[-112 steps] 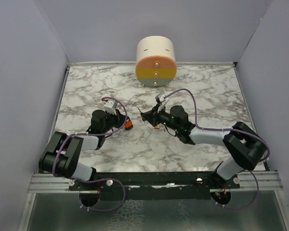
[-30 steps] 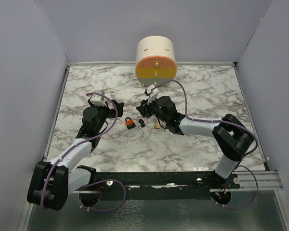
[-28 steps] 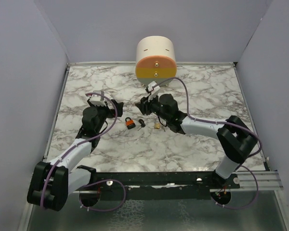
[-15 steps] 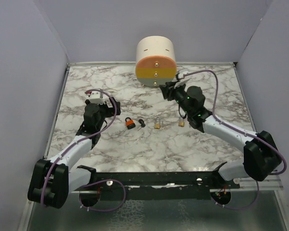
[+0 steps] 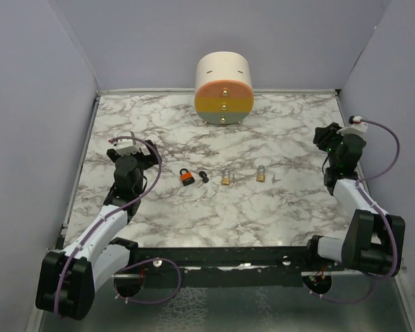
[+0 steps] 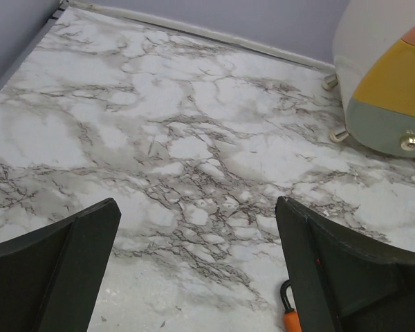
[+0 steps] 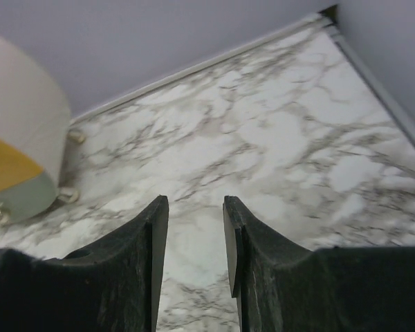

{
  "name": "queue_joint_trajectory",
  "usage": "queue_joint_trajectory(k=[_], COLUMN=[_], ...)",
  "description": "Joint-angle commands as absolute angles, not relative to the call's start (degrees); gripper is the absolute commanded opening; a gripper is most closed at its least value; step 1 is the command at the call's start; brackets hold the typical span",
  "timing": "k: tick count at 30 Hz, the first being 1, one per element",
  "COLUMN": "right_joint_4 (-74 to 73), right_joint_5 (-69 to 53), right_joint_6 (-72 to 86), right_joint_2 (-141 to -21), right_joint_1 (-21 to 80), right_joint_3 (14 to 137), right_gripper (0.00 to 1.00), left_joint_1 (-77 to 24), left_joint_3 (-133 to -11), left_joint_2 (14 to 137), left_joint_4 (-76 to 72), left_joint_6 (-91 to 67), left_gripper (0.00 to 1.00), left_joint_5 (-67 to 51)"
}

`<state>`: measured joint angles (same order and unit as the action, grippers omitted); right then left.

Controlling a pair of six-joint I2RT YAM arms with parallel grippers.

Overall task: Lock with the key
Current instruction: Reset both arms

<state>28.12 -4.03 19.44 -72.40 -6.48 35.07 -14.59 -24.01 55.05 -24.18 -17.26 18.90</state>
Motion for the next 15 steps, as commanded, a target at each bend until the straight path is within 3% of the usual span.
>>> queue_joint_trajectory(k=[1, 15], right_joint_4=[31.6, 33.6], right_joint_5=[-9.8, -11.9], right_joint_6=[24.7, 24.1], right_joint_2=[-69.7, -68.4], right_joint_1=[-15.3, -15.6], right_joint_3=[30.8, 28.7], right_gripper=[0.38, 0.38], left_joint_1=[-14.3, -14.3], left_joint_3=[-22.6, -22.6], left_joint_2=[51.9, 53.1], left_joint_4=[-25.1, -25.5], left_joint_6=[-16.0, -16.6], left_gripper=[0.99, 0.99], left_joint_5=[24.8, 26.3])
